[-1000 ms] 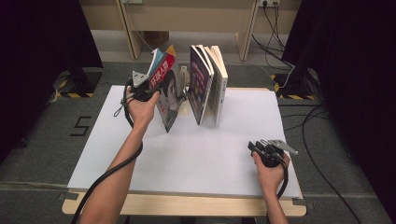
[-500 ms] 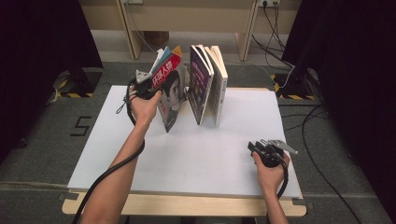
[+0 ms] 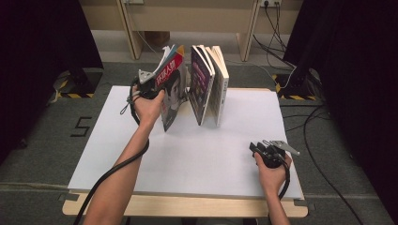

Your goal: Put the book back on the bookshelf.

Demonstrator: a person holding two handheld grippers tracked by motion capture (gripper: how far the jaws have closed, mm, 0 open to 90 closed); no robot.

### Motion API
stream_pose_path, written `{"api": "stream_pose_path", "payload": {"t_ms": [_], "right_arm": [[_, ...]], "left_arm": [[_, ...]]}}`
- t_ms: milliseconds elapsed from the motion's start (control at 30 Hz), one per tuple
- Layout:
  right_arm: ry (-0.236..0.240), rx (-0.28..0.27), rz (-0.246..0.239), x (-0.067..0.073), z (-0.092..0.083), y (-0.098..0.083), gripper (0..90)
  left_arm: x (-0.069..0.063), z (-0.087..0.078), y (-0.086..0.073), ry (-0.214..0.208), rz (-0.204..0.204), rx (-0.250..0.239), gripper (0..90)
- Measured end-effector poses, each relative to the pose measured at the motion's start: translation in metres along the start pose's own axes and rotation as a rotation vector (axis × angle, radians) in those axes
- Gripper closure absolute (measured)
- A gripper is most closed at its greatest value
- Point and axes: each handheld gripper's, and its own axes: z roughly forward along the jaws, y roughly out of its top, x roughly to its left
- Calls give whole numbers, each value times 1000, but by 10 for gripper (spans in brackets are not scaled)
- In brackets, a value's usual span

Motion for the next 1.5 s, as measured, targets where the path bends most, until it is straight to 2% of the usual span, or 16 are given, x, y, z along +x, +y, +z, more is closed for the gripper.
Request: {"api": "stream_pose_path", "payload": {"t_ms": [267, 467, 667, 833, 1000, 1067, 1233, 1300, 1500], "right_arm": [[4, 0, -2, 0, 0, 0, 622], [2, 1, 3, -1, 0, 0, 622], [0, 6, 8, -1, -1, 0, 623], [0, 5, 3, -2, -1, 0, 623], [-1, -1, 3, -2, -2, 1, 621], [-2, 1, 3, -2, -2, 1, 620], [1, -1, 11, -1, -2, 1, 618], [-2, 2, 6, -2, -2, 1, 617], [0, 12, 8, -2, 0, 0, 614]], "left_arm": [[-3, 9, -4, 24, -3, -63, 862], [-8, 15, -4, 20, -4, -101, 862], [-9, 21, -10, 37, 7, -109, 861], [-8, 20, -9, 41, 34, -96, 852], [-10, 15, -3, 32, 57, -89, 785], [-10, 12, 1, 27, 54, -86, 754], [-6, 13, 6, 12, 15, -69, 689], [-4, 14, 7, 6, 4, -53, 686], [-1, 19, 7, -6, 6, -10, 711]]}}
